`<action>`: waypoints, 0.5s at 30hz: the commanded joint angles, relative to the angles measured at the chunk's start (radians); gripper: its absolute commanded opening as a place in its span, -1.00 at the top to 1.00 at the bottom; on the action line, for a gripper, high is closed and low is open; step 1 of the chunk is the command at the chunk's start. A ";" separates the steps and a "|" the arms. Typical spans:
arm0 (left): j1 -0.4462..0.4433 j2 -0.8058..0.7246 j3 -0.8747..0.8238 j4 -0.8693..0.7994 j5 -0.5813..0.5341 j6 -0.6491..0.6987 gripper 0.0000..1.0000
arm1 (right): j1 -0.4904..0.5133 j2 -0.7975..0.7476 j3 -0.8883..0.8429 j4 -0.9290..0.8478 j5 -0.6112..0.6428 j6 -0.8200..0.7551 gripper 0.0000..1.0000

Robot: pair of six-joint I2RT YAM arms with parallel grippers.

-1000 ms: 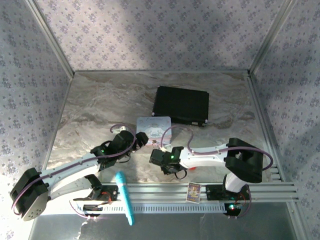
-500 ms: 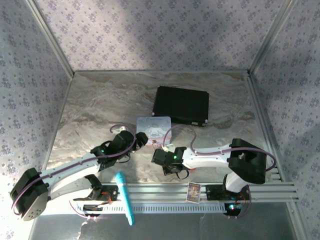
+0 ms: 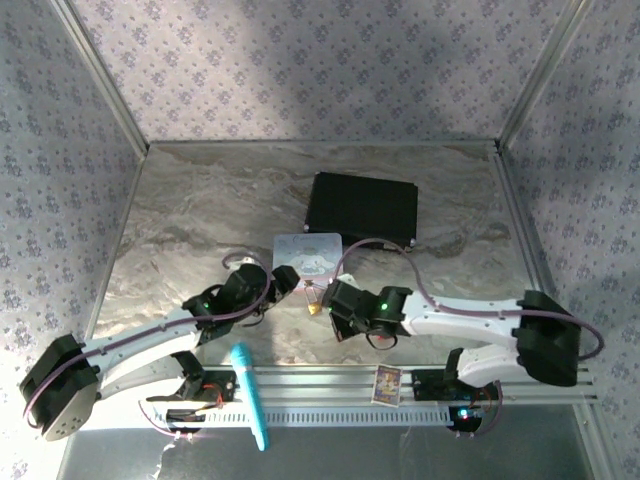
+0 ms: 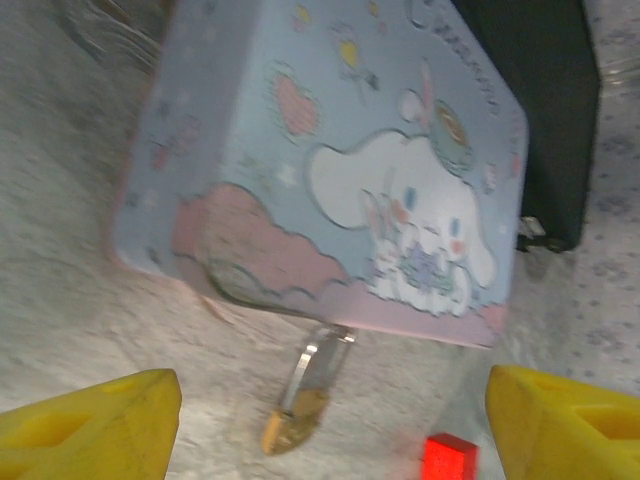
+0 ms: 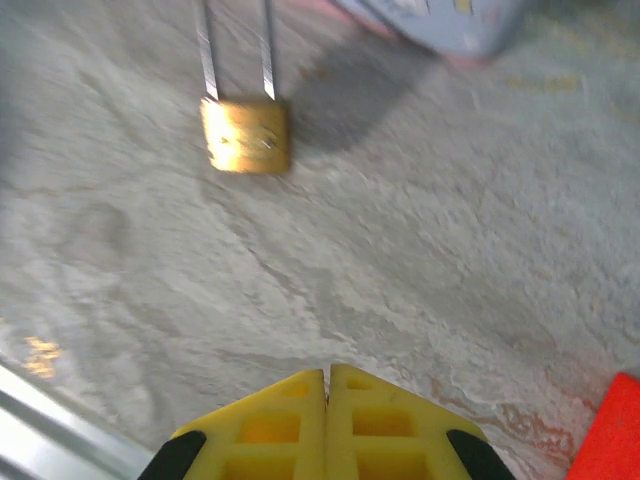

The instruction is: Unlock the padlock with the key

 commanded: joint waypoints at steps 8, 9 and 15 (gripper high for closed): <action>-0.097 0.044 -0.064 0.333 0.009 -0.523 -0.76 | -0.102 -0.138 0.088 0.019 -0.114 -0.179 1.00; -0.100 0.042 -0.063 0.340 -0.002 -0.555 -0.80 | -0.102 -0.134 0.099 0.031 -0.119 -0.181 1.00; -0.106 0.072 -0.057 0.450 0.022 -0.654 -0.85 | -0.094 -0.089 0.139 0.160 -0.132 -0.178 1.00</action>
